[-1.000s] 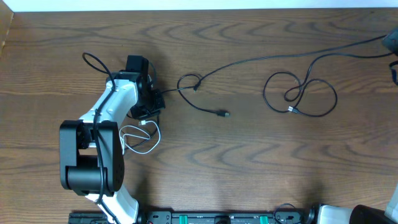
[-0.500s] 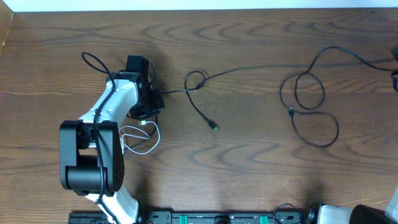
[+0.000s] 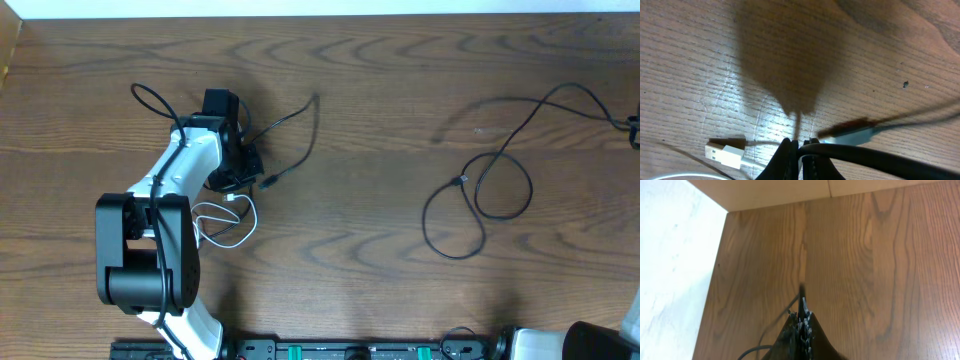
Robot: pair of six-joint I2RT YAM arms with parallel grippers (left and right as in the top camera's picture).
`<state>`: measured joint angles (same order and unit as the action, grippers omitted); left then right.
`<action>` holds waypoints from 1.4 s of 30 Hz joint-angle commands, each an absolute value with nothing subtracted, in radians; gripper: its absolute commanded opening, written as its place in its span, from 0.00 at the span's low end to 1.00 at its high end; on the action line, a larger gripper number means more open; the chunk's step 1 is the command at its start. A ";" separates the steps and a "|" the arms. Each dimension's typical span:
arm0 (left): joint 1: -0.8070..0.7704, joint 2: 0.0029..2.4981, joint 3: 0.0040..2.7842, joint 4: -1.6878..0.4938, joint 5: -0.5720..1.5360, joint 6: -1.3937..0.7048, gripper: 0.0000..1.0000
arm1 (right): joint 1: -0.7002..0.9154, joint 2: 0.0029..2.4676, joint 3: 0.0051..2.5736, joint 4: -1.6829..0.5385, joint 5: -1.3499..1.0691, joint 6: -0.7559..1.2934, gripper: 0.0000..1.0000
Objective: Untangle cables
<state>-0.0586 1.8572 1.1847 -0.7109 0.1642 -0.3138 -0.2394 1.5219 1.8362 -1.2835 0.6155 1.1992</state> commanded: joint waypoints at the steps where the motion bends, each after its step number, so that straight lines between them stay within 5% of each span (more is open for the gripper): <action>1: -0.051 1.862 1.179 -0.717 0.144 -0.305 0.08 | -0.245 1.537 1.842 -1.287 0.662 1.229 0.02; 12: -0.051 1.862 1.179 -0.717 0.145 -0.305 0.08 | -0.245 1.541 1.779 -1.325 0.633 1.113 0.02; 19: -0.051 1.862 1.179 -0.717 0.145 -0.305 0.08 | -0.241 1.541 1.666 -1.324 0.487 1.015 0.12; 22: -0.051 1.862 1.179 -0.717 0.145 -0.305 0.08 | -0.233 1.541 1.610 -1.316 0.410 0.999 0.01; 30: -0.051 1.862 1.179 -0.717 0.145 -0.305 0.08 | -0.154 1.541 1.417 -1.146 0.108 0.653 0.01; 33: -0.051 1.862 1.179 -0.717 0.145 -0.305 0.08 | -0.103 1.541 1.343 -1.077 0.000 0.469 0.09; 39: -0.051 1.862 1.179 -0.717 0.145 -0.305 0.08 | -0.006 1.541 1.244 -0.982 0.014 0.387 0.44; 42: -0.051 1.862 1.179 -0.718 0.145 -0.305 0.08 | 0.007 1.547 1.216 -0.959 0.080 0.387 0.49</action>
